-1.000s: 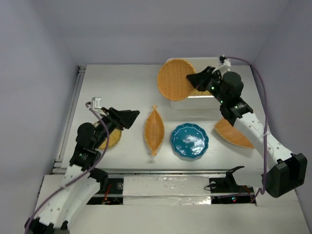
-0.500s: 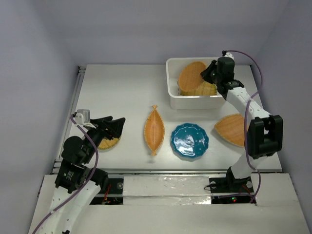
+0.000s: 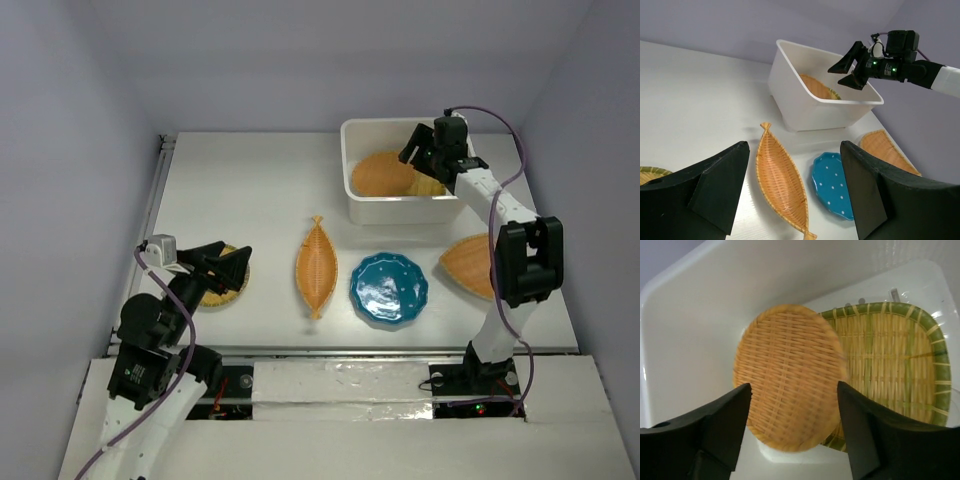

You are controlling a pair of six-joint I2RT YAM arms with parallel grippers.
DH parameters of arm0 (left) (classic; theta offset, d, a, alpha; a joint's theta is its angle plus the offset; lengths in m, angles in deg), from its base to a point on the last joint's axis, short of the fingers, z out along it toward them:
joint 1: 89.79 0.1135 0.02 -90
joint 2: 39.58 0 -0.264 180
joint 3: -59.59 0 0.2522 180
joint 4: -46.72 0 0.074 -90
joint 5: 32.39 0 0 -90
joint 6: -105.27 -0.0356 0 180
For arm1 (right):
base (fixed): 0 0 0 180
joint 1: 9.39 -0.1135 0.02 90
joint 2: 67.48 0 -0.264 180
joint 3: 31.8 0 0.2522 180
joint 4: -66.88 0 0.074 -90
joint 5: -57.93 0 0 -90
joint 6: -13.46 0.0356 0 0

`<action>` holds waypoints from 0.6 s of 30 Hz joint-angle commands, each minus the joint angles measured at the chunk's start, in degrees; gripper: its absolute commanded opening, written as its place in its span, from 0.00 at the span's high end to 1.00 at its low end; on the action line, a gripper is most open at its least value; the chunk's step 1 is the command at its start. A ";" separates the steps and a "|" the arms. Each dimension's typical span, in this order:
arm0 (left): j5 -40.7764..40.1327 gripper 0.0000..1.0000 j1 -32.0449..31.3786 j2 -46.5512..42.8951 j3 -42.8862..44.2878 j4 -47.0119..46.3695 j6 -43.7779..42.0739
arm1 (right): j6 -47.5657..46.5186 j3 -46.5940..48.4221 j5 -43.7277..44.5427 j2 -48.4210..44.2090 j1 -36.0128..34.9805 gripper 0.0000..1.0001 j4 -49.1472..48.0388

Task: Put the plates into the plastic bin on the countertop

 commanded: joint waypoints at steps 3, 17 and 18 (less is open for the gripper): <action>0.70 0.29 0.16 -0.57 0.31 -1.89 -0.74 | -2.26 -0.33 4.11 -8.12 -0.28 0.21 -1.86; -5.01 0.81 0.69 -3.81 0.66 -0.39 0.57 | -4.73 -12.28 -0.09 -20.27 -30.77 1.00 -13.78; -7.28 0.90 0.69 -4.51 0.84 0.22 0.93 | -2.72 -13.08 -0.97 -18.96 -32.44 1.00 -15.38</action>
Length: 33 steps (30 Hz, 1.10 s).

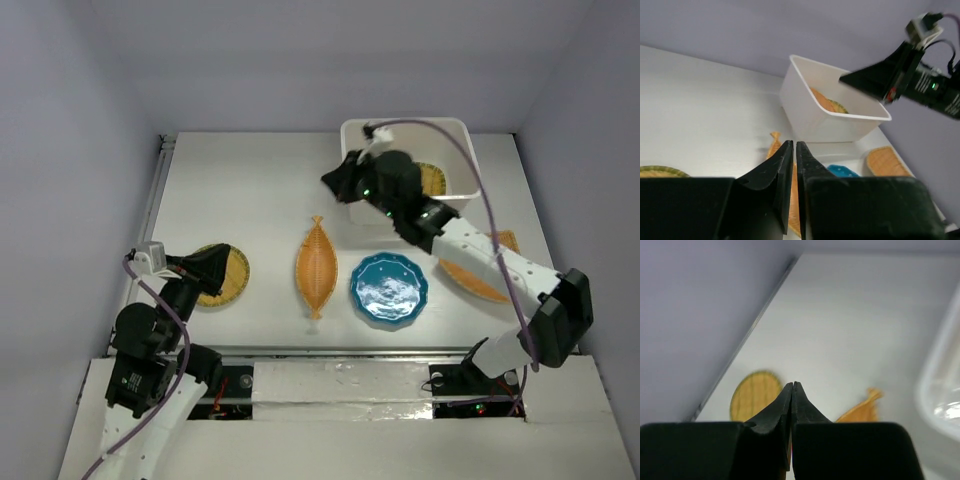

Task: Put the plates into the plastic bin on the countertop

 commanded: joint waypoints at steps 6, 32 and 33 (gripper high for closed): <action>-11.62 1.00 0.21 -5.59 1.72 2.35 2.14 | 4.63 1.59 -2.63 13.70 -15.72 1.00 -6.23; -10.48 0.65 0.21 -4.97 1.10 1.65 2.49 | 20.36 16.36 -8.86 44.91 -20.39 0.40 -9.12; -10.48 0.65 0.21 -5.06 1.10 1.65 2.49 | 20.71 16.71 -8.78 45.36 -20.39 0.40 -9.04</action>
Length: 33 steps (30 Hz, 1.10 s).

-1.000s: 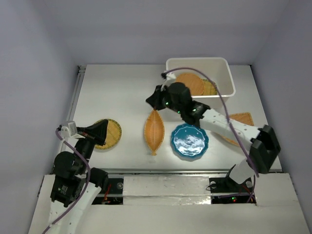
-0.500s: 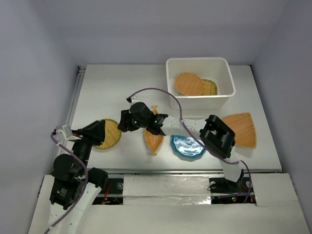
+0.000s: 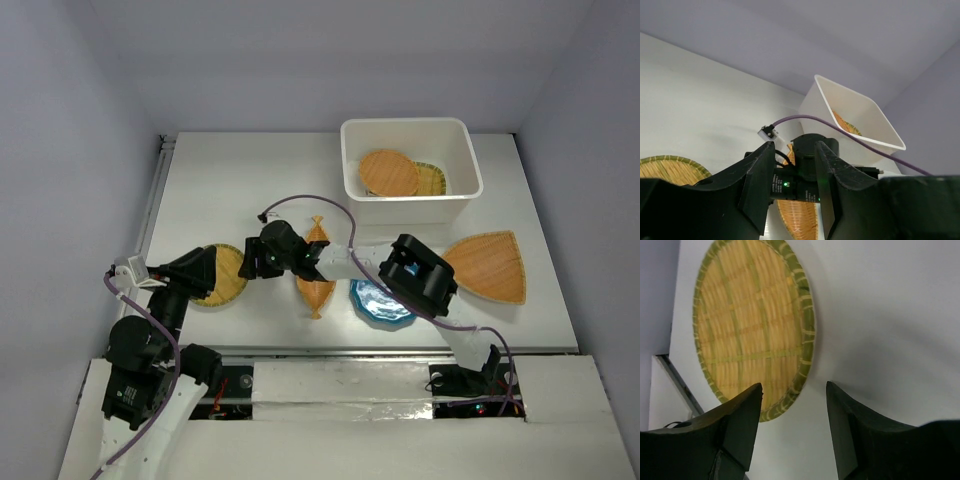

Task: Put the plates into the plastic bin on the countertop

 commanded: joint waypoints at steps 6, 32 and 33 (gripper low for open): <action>0.91 0.65 0.16 -0.32 1.08 -2.24 0.00 | 5.76 3.67 -2.05 3.49 -0.19 0.47 -5.46; 0.73 0.64 0.16 -1.64 1.17 -2.24 0.00 | -0.21 -11.52 13.59 -24.60 6.11 1.00 -16.27; 0.73 0.64 0.16 -1.73 1.17 -2.24 0.00 | -0.39 -13.10 13.68 -27.15 7.79 1.00 -16.71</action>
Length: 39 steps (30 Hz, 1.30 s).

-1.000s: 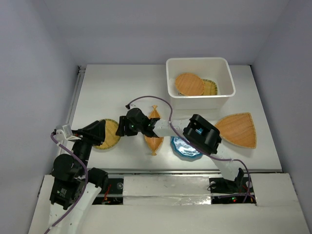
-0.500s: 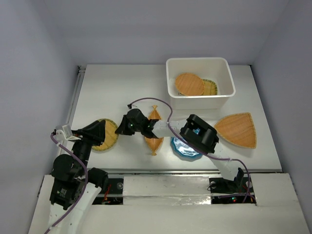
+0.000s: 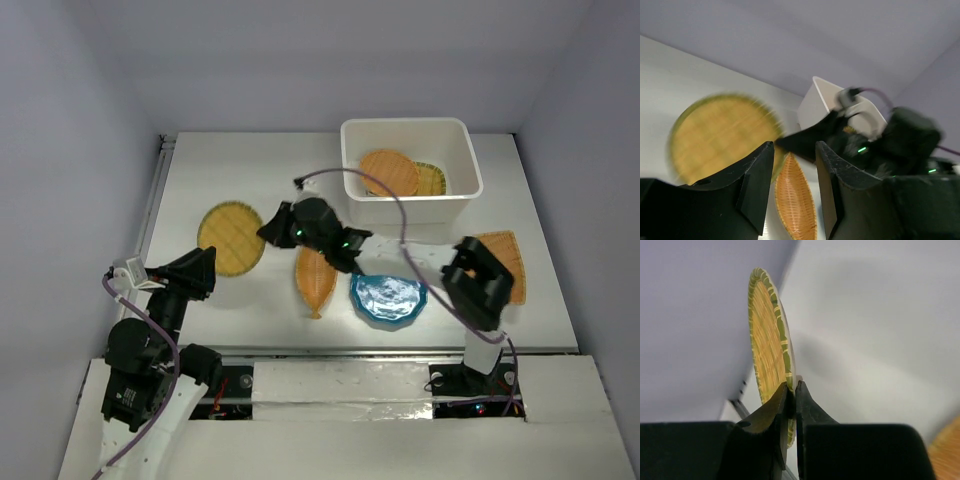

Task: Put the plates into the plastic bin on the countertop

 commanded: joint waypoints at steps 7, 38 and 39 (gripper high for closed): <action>1.17 0.61 0.12 -1.49 0.82 -2.65 -0.09 | -7.04 -12.54 7.74 -30.69 22.28 1.00 -4.06; 1.44 0.55 0.12 -2.02 0.73 -2.83 -0.26 | -13.29 -17.89 3.80 -34.65 45.68 0.27 5.46; 1.52 0.55 0.12 -2.02 0.73 -2.83 -0.26 | -13.12 -18.95 0.92 -36.49 45.68 0.44 4.67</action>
